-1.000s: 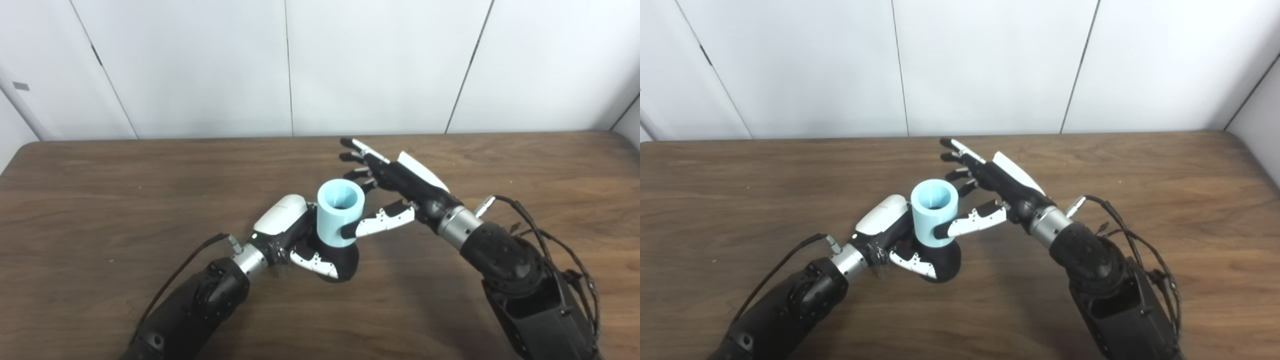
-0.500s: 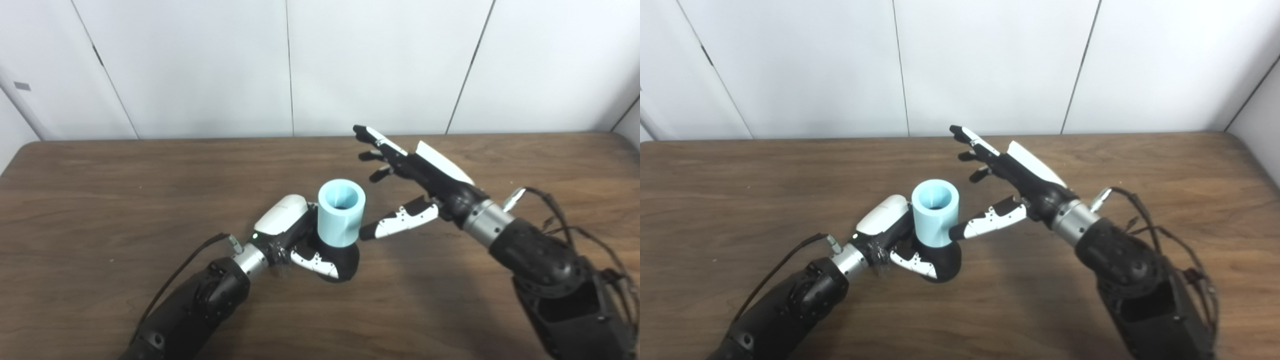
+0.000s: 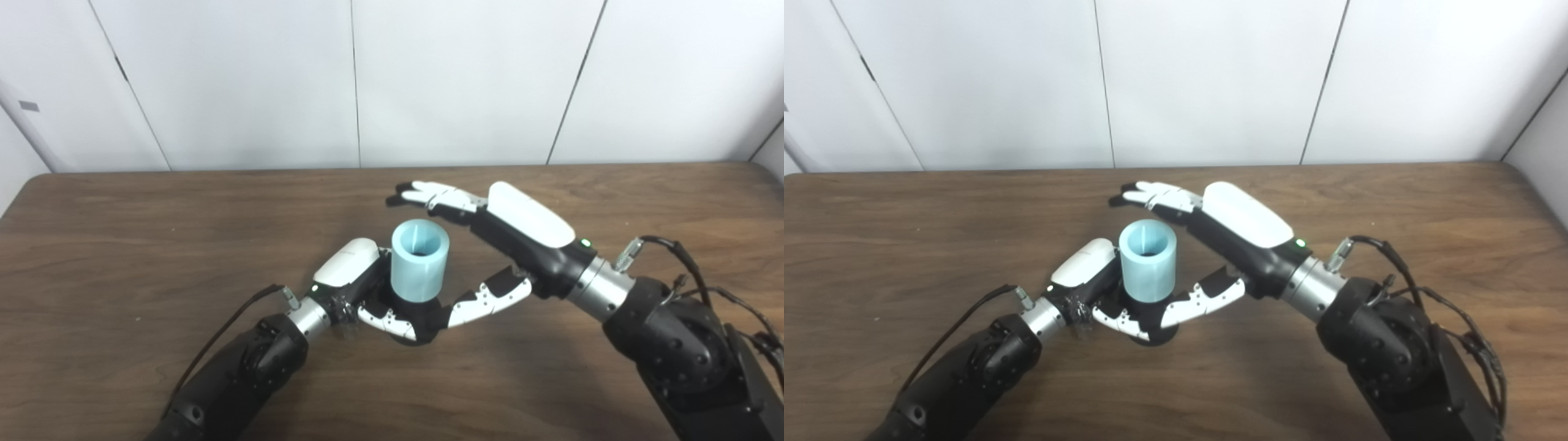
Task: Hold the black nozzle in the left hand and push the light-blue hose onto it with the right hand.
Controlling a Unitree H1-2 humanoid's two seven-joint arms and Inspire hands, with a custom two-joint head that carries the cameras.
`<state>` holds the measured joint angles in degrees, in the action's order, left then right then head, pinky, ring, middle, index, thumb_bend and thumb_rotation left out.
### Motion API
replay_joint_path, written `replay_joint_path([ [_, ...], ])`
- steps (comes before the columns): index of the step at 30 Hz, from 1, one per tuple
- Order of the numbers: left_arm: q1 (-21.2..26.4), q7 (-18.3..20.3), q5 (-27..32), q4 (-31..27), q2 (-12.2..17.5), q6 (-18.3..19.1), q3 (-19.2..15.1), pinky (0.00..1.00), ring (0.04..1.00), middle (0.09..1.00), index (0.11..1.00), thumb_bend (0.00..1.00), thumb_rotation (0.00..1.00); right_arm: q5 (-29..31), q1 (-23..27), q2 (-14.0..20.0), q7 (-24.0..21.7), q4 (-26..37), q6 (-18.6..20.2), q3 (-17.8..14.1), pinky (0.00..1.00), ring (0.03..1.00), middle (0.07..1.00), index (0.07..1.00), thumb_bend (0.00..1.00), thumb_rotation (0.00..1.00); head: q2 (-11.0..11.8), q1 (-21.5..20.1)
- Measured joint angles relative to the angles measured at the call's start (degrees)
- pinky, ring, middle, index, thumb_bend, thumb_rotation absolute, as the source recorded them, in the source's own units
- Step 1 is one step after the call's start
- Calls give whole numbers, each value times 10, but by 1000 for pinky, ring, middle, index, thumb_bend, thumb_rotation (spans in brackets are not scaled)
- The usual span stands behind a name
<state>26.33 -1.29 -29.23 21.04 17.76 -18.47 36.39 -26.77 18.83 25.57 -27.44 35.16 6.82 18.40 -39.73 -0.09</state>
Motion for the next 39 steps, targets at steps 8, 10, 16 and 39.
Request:
replay_joint_path([
  [8,2,0,0,3,0,0,2,392,433,499,495,503,0,-76,3,27,-64,0,-35,24,1000,1000,991,950,777,966,-1,2],
  [10,3,0,0,4,-1,0,3,390,433,498,495,503,0,-84,4,27,-69,0,-37,24,1000,1000,990,949,793,969,-1,2],
  [16,3,0,0,4,-1,0,3,392,433,500,495,503,0,-102,6,27,-83,4,-45,24,1000,1000,990,951,821,963,-2,2],
  [39,1,0,0,0,4,0,2,400,435,500,494,504,0,-146,-8,5,-79,2,-67,29,1000,1000,999,950,826,957,-13,7],
])
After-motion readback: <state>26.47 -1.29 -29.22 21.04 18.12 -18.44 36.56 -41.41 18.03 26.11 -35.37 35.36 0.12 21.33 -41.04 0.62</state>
